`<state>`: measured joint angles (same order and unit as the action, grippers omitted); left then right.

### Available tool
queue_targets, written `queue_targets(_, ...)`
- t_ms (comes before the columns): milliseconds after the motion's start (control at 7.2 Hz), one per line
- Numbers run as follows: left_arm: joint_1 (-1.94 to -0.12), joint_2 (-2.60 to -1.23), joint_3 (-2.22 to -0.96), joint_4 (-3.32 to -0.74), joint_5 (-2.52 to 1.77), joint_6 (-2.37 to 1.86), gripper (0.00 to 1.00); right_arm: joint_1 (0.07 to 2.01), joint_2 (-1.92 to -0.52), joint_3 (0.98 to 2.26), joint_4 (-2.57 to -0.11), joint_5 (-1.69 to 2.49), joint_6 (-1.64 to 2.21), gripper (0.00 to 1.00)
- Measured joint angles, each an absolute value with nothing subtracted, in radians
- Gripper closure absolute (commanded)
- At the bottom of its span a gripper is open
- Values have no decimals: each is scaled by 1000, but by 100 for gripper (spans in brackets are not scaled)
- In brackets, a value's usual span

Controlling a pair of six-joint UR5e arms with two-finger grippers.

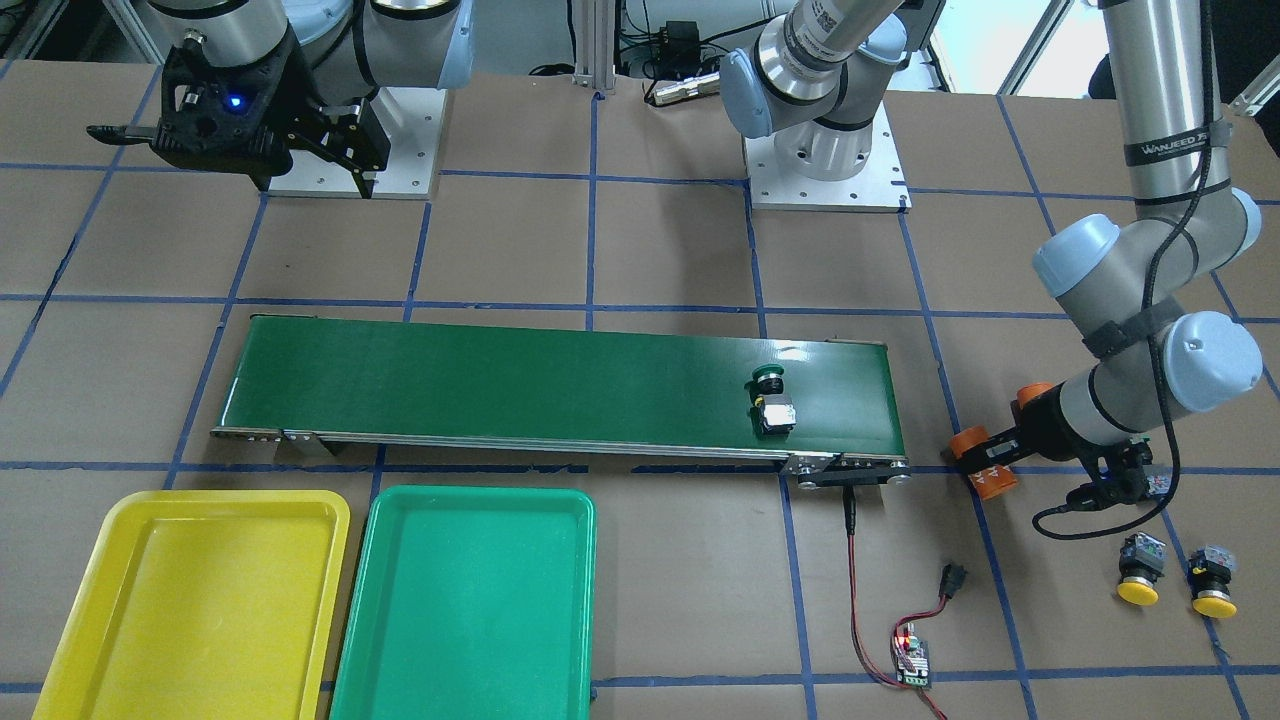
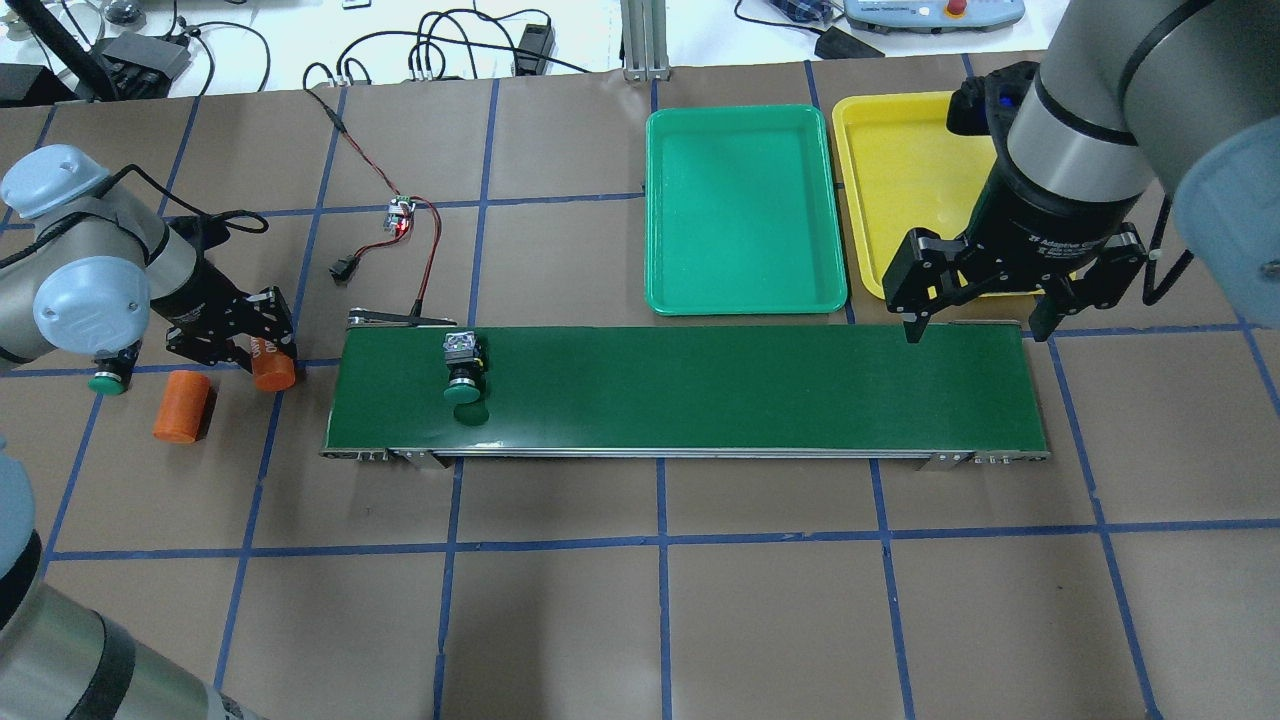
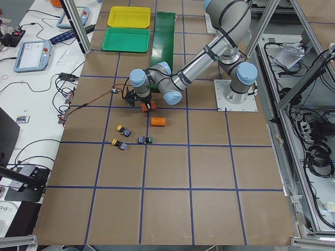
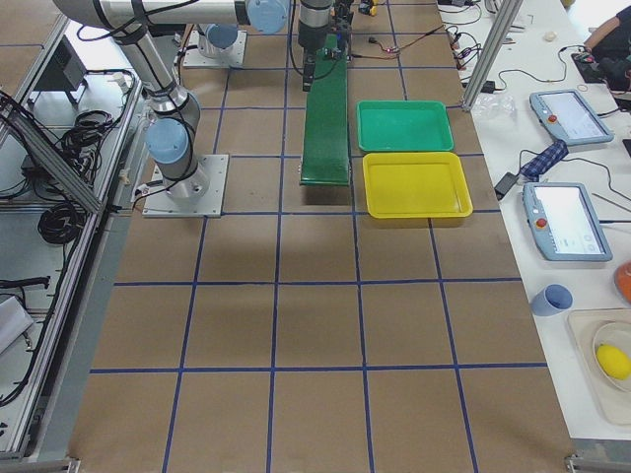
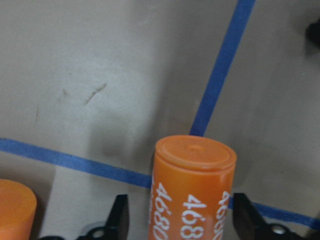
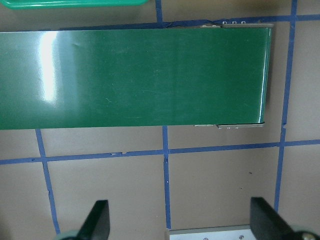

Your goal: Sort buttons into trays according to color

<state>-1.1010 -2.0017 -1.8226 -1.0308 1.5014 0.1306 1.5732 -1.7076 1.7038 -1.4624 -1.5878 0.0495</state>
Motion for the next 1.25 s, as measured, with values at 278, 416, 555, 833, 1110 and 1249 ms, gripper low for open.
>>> queue_targets(278, -1110, -1954, -1827, -1038, 1500, 273, 100, 1574, -1707, 1704, -1464, -1590, 46, 0)
queue_targets(416, -1122, -1900, -1842, -1054, 1500, 433, 100, 1574, -1706, 1704, -1466, -1588, 45, 0)
queue_targets(555, -1142, -1841, -1868, -1073, 1501, 613, 100, 1574, -1705, 1704, -1468, -1589, 45, 0)
queue_targets(833, -1186, -1725, -1965, -1090, 1502, 1019, 100, 1573, -1705, 1704, -1465, -1594, 45, 0)
queue_targets(1110, -1254, -1650, -2041, -1083, 1504, 1323, 100, 1574, -1703, 1704, -1462, -1595, 54, 0)
queue_targets(1249, -1305, -1635, -2054, -1083, 1510, 1429, 100, 1574, -1699, 1705, -1463, -1596, 58, 0)
